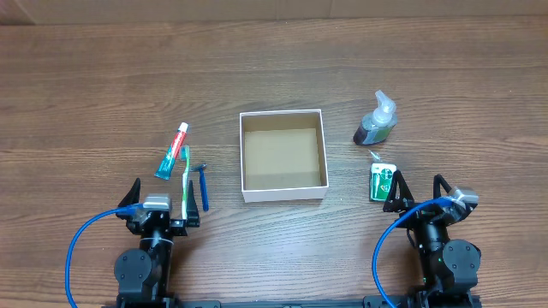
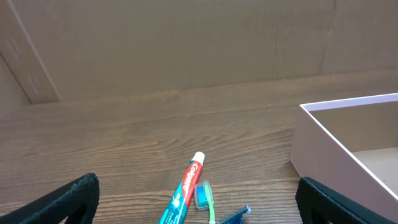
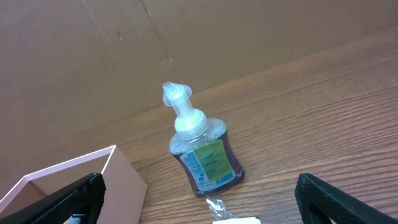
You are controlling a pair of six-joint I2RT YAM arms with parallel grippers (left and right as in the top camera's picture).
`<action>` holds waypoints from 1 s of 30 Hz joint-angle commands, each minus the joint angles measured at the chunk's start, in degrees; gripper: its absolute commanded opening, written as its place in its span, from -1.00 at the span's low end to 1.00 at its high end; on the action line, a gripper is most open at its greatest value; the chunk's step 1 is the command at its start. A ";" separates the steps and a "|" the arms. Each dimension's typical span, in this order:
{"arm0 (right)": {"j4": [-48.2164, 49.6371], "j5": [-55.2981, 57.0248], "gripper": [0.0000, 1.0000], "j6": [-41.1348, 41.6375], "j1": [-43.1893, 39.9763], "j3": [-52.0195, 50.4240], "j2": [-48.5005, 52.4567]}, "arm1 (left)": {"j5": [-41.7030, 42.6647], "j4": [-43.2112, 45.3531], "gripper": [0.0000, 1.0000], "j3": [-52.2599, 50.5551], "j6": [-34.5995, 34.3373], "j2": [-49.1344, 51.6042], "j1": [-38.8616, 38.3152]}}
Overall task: Pack container
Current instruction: 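Move the right gripper toward the hand-soap pump bottle, then grasp the hand-soap pump bottle with the right gripper and lift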
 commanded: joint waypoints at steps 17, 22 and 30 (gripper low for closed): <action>2.03 -25.14 1.00 3.34 -0.11 2.25 -0.04 | -0.31 0.04 1.00 -0.28 1.09 -0.44 0.09; 0.48 -20.83 1.00 2.75 -0.11 14.62 7.63 | -0.31 0.07 1.00 -0.28 1.09 -0.44 0.09; -22.64 -12.09 1.00 -3.65 -0.11 51.01 40.04 | -0.31 0.07 1.00 -0.28 1.09 -0.44 0.09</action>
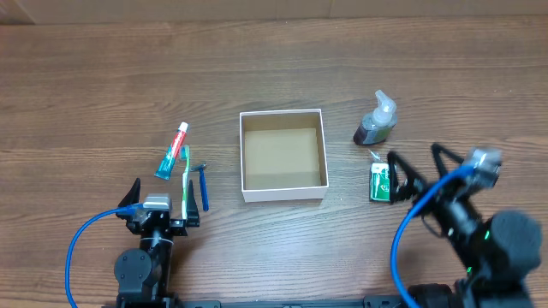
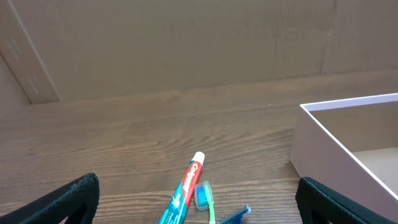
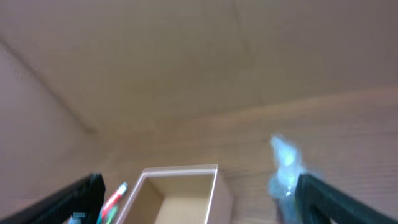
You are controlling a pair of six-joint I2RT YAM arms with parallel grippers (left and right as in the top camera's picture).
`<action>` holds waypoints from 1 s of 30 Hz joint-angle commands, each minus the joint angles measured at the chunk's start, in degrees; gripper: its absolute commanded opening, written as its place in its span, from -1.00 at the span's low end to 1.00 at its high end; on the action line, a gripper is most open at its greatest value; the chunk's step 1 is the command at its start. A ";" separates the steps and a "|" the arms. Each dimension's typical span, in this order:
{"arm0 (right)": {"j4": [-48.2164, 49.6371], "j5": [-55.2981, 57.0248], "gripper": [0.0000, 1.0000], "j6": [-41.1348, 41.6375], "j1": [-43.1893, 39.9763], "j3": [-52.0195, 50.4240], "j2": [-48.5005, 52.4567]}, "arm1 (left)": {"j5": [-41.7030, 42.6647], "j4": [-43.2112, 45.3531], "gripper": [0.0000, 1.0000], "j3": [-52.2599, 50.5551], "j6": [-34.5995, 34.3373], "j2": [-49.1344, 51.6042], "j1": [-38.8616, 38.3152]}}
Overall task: Pack container
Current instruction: 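Grasp the hand-soap pump bottle with the right gripper and lift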
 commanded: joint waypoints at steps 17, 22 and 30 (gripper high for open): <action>-23.87 8.81 1.00 -17.70 -0.17 39.76 59.39 | -0.33 0.02 1.00 -0.26 1.09 -0.44 0.09; -23.50 11.08 1.00 -22.03 -0.11 39.76 65.88 | -0.33 0.02 1.00 -0.26 1.07 -0.44 0.09; -21.09 10.56 0.25 -22.01 2.36 39.76 68.96 | -0.33 0.02 1.00 -0.26 1.09 -0.44 0.09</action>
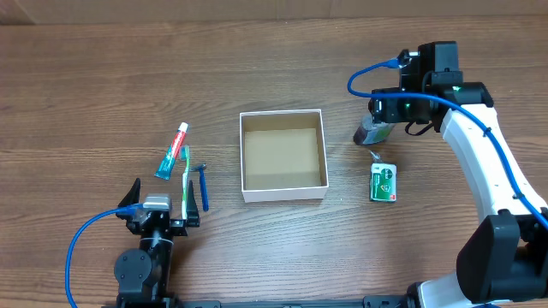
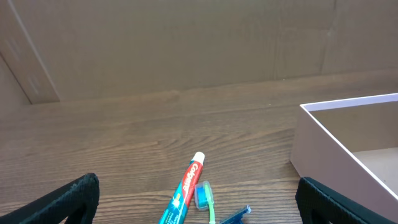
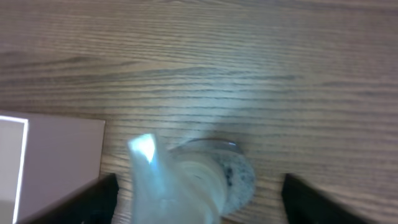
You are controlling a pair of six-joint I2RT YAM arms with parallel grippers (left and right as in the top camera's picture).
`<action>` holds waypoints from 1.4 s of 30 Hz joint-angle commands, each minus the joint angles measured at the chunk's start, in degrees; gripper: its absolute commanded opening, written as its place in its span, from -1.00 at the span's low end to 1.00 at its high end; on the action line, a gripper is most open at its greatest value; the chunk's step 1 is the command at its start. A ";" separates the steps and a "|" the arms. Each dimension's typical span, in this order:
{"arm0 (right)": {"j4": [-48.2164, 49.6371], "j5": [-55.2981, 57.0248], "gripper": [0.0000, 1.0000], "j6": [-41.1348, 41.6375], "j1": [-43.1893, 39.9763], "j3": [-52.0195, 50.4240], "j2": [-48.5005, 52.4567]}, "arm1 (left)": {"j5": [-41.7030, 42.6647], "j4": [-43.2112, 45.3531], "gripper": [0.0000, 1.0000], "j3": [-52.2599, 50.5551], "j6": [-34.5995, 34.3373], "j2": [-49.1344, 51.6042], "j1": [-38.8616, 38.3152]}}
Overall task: Pack container
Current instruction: 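Grasp the hand-soap pump bottle with the right gripper and lift, then carry the bottle into the white box and release it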
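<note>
An open white box (image 1: 282, 183) sits mid-table, empty. Left of it lie a toothpaste tube (image 1: 172, 151), a green toothbrush (image 1: 186, 175) and a blue razor (image 1: 203, 186). My left gripper (image 1: 159, 214) rests open at the front edge, facing the toothpaste tube (image 2: 185, 190) and toothbrush head (image 2: 203, 194). My right gripper (image 1: 381, 118) hangs open over the purple soap bottle (image 1: 370, 133). From the wrist, the bottle's clear pump (image 3: 186, 180) stands between the spread fingers (image 3: 102, 198). A green packet (image 1: 383, 182) lies in front of the bottle.
The box's corner (image 3: 50, 158) lies just left of the soap bottle. The box wall (image 2: 339, 134) fills the right of the left wrist view. Cardboard panels stand behind the table. Blue cables loop at both arm bases.
My right arm was raised near the front right, by the green packet; it now reaches out, its open gripper over the soap bottle. The left arm and all objects are unmoved.
Both arms first rested at the front edge, the right one looking at the soap bottle from low down. Then the right arm was lifted and looking over the box. Now its open gripper straddles the bottle's pump from above.
</note>
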 commanded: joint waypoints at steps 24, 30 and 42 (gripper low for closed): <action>1.36 5.73 -0.38 1.05 4.00 1.53 -0.13 | -0.31 -0.07 1.00 -0.20 1.09 -0.44 0.09; -0.28 7.80 -0.43 3.45 4.22 4.59 -3.58 | -0.31 -0.07 1.00 -0.20 1.09 -0.44 0.09; -13.27 12.13 -0.43 10.84 13.31 17.66 -11.08 | -0.31 -0.07 1.00 -0.20 1.07 -0.44 0.09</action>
